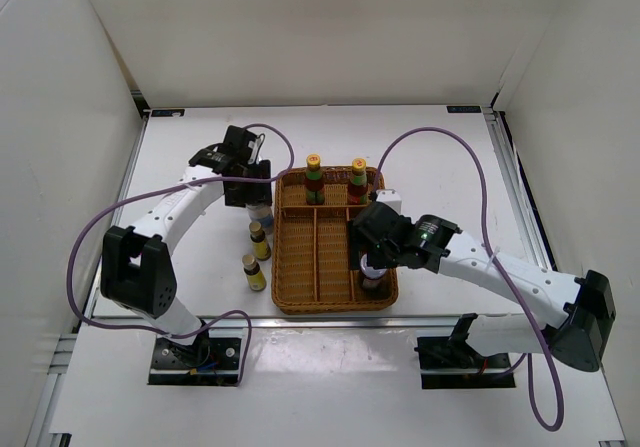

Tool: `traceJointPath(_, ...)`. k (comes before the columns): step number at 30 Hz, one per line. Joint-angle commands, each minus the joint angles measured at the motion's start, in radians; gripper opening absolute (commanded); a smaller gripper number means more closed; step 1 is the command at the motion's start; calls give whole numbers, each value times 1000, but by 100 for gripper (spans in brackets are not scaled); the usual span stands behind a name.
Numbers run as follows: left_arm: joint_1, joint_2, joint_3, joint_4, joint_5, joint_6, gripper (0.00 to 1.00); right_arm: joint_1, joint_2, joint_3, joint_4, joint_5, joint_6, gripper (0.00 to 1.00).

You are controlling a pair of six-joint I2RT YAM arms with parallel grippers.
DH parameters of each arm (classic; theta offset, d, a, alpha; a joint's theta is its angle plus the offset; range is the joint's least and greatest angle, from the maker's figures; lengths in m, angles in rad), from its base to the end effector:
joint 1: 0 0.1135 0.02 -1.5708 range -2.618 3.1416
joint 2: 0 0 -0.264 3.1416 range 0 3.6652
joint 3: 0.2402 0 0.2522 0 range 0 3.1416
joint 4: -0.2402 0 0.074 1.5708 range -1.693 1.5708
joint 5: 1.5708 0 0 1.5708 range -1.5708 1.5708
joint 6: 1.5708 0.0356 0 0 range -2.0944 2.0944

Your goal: Organize the condiment bottles

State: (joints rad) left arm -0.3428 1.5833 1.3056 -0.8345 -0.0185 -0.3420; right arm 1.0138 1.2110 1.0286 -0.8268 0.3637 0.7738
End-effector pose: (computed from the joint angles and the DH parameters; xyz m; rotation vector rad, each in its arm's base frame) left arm 0.3052 -0.1082 0.2698 -0.0047 2.6973 -0.1879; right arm 0.1355 0.1936 0.2844 -0.1677 2.4986 0.2741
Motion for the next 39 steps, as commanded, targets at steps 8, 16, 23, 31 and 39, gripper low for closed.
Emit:
traceJointPath(8, -4, -8, 245, -63, -84, 60, 53, -3, 1, 28, 5, 14, -8, 100)
traceJointPath(16, -128, -45, 523, -184, -143, 60, 40, -3, -50, 15, -14, 66, 38, 100)
traceJointPath(23, -404, -77, 534, -193, -181, -21, 36, -23, -200, -34, -118, 210, 185, 100)
traceJointPath(31, -535, -25, 474, -137, -222, -43, 36, -23, -294, -84, -150, 267, 239, 100)
traceJointPath(39, -535, 95, 379, -34, -222, -63, 36, -23, -284, -73, -172, 267, 248, 100)
